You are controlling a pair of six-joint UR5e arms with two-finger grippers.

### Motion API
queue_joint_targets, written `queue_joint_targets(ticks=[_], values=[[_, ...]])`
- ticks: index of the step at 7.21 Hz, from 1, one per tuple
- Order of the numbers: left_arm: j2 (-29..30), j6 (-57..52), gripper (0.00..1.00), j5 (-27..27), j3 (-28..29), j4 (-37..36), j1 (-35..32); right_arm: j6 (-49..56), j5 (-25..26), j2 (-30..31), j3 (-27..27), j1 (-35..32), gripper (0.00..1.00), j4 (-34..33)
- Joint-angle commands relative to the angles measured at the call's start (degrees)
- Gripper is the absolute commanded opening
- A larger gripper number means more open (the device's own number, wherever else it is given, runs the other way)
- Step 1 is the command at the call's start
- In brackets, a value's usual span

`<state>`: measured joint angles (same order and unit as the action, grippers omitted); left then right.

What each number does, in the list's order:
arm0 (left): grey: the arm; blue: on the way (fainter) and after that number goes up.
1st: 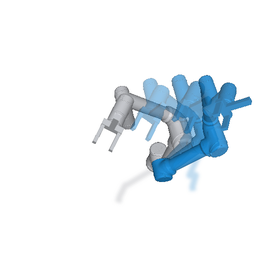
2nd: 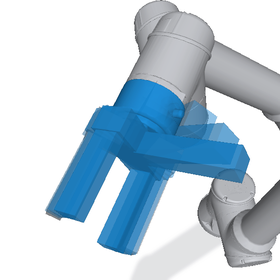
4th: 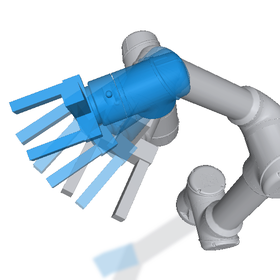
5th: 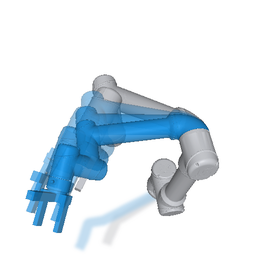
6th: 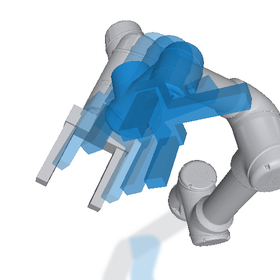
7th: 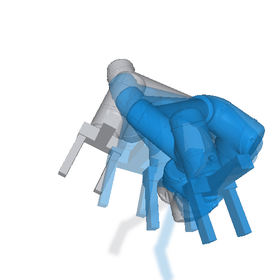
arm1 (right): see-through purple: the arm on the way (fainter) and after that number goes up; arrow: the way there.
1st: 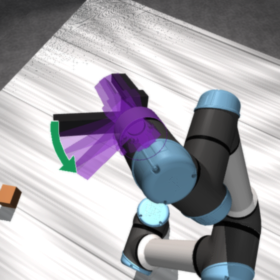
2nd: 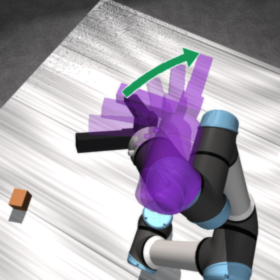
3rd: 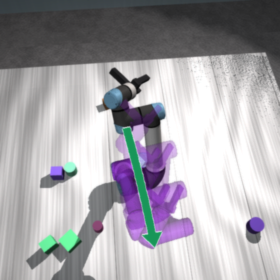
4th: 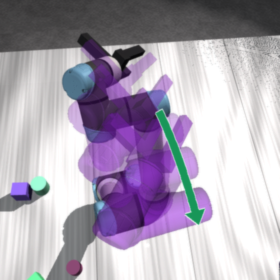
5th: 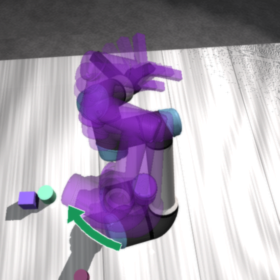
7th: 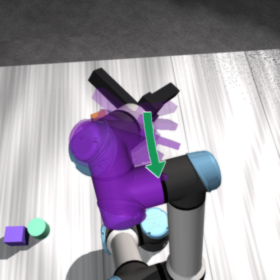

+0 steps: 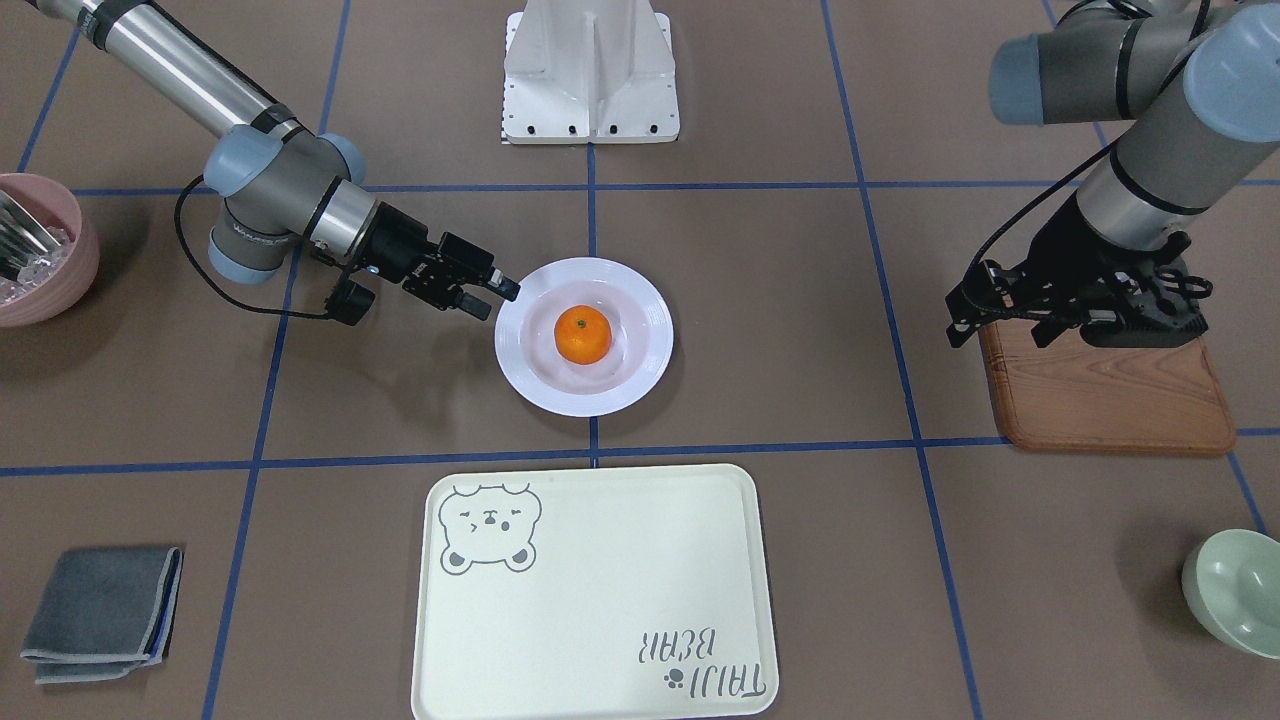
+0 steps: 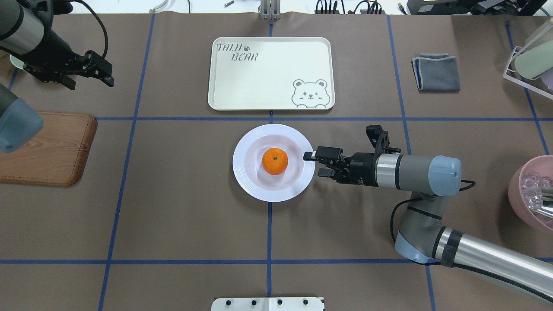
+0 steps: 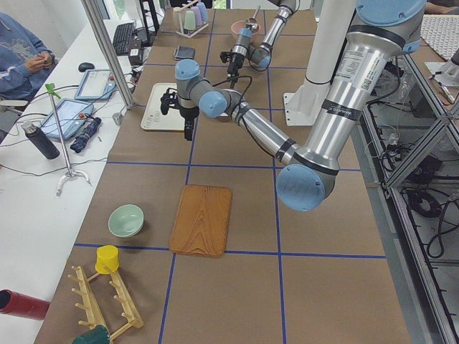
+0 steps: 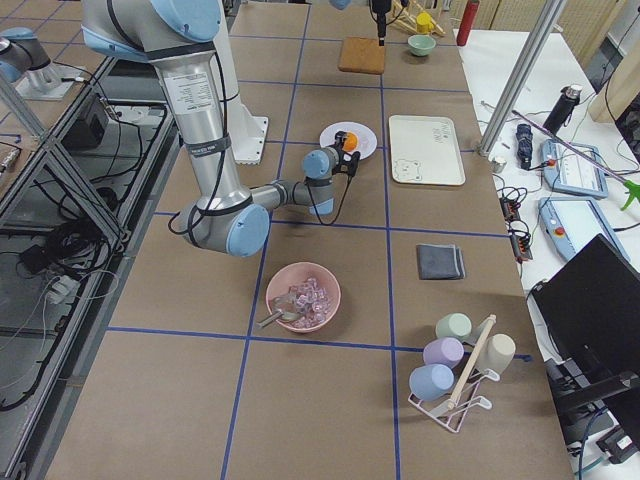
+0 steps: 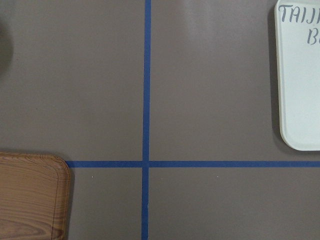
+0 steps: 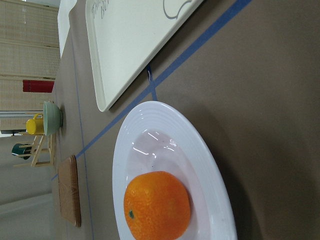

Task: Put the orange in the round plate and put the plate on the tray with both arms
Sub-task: 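Grasp the rim of the white plate nearest the right gripper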

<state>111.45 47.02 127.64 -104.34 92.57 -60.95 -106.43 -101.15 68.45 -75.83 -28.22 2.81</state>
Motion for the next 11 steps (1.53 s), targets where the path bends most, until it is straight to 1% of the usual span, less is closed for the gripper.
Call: queue_joint_targets(ticks=[1, 3, 7, 8, 10, 11], values=[[0.0, 0.0, 0.98, 0.07, 0.01, -0.02, -0.31, -0.1, 0.69, -0.51, 0.77, 0.53, 0.97, -0.08], [0.0, 0.0, 0.98, 0.07, 0.01, -0.02, -0.39, -0.19, 1.83, -1.39, 1.47, 1.24, 0.97, -0.17], [0.17, 0.0, 0.98, 0.07, -0.25, -0.11, -0.57, -0.98, 2.88, -2.54, 2.18, 1.94, 0.92, -0.26], [0.17, 0.0, 0.98, 0.07, -0.25, -0.11, -0.83, -1.15, 2.97, -2.54, 2.18, 2.12, 0.89, -0.26], [0.17, 0.0, 0.98, 0.07, -0.34, -0.11, -0.83, -1.33, 3.06, -2.54, 2.27, 2.12, 0.7, -0.26], [0.17, 0.0, 0.98, 0.07, -0.43, -0.11, -1.01, -2.37, 3.06, -2.54, 2.27, 2.12, 0.66, -0.26]])
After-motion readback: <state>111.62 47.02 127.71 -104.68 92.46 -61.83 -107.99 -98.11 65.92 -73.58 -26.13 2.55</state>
